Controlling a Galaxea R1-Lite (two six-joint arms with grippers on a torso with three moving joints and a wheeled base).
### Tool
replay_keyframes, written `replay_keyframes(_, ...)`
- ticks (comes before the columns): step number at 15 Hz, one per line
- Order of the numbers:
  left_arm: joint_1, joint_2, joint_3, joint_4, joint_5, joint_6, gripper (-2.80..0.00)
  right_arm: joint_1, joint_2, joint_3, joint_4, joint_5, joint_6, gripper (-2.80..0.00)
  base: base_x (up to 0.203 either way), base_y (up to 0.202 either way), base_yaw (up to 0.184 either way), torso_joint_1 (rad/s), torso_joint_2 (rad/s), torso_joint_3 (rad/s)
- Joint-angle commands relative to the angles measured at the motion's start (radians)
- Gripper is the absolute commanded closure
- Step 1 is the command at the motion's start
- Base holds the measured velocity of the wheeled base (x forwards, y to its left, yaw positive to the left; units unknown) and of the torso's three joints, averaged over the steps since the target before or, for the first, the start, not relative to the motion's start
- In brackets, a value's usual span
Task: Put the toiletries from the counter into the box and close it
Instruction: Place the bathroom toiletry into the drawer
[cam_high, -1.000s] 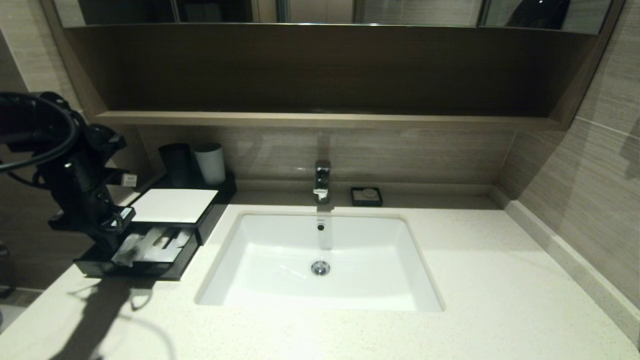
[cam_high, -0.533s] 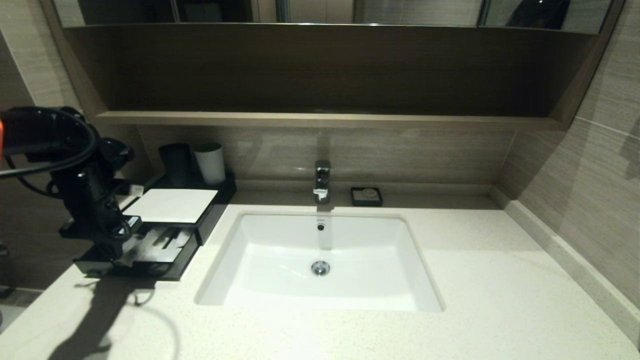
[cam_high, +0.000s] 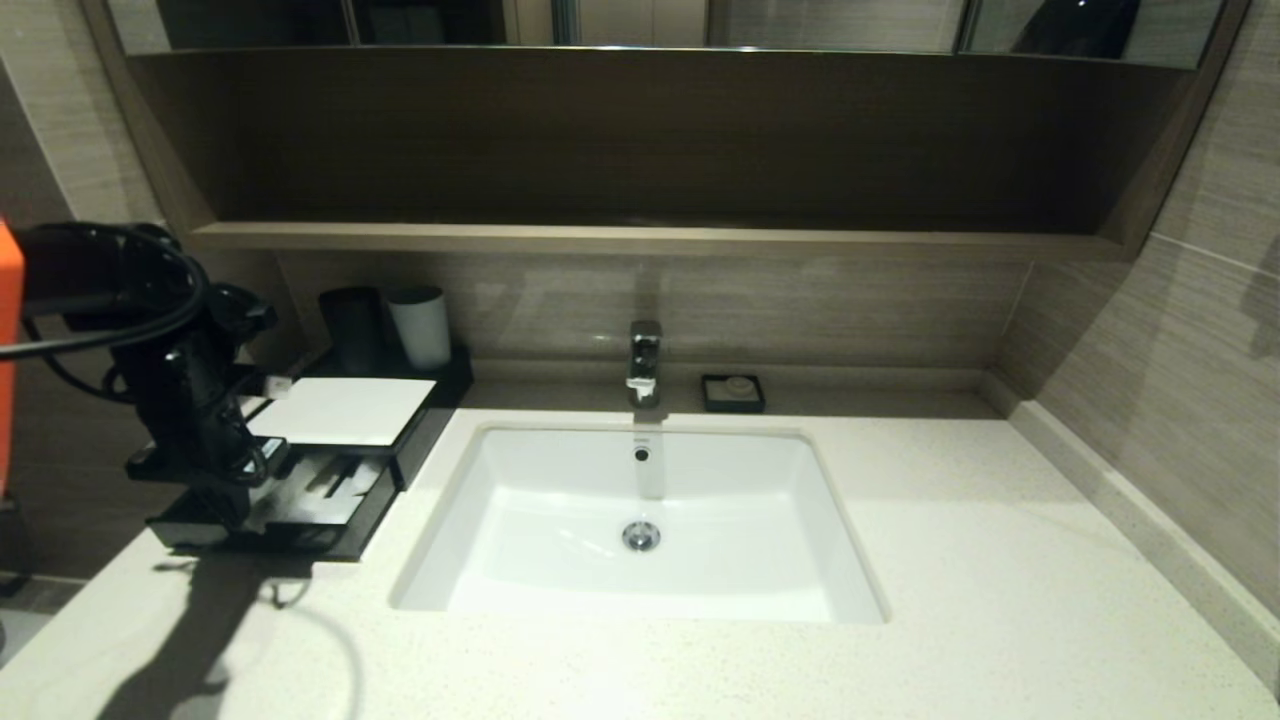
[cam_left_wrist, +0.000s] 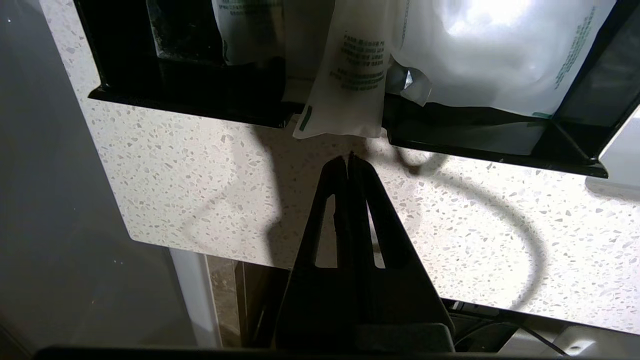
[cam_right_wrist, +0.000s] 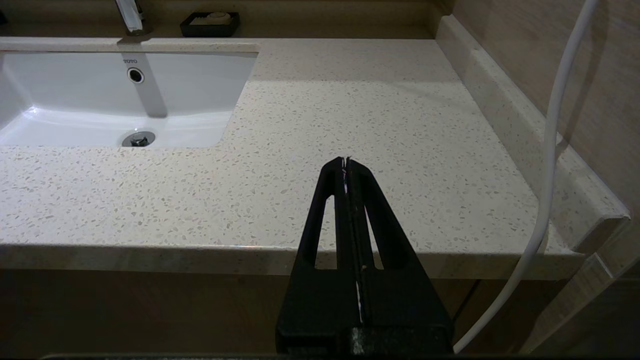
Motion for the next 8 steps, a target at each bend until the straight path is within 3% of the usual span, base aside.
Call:
replay_keyframes(1, 0.0, 0.018, 0.0, 0.005, 0.001, 0.0, 0.0, 0.0, -0.002, 0.002, 0.0, 0.0, 0.0, 0.0, 0.0, 0.0, 0.0, 0.0, 0.0, 0.0)
replay_keyframes(8, 0.0, 0.044, 0.0, -0.048, 0.003, -0.002, 0.0, 0.0, -0.002, 0.002, 0.0, 0.0, 0.0, 0.0, 0.0, 0.0, 0.0, 0.0, 0.0, 0.0)
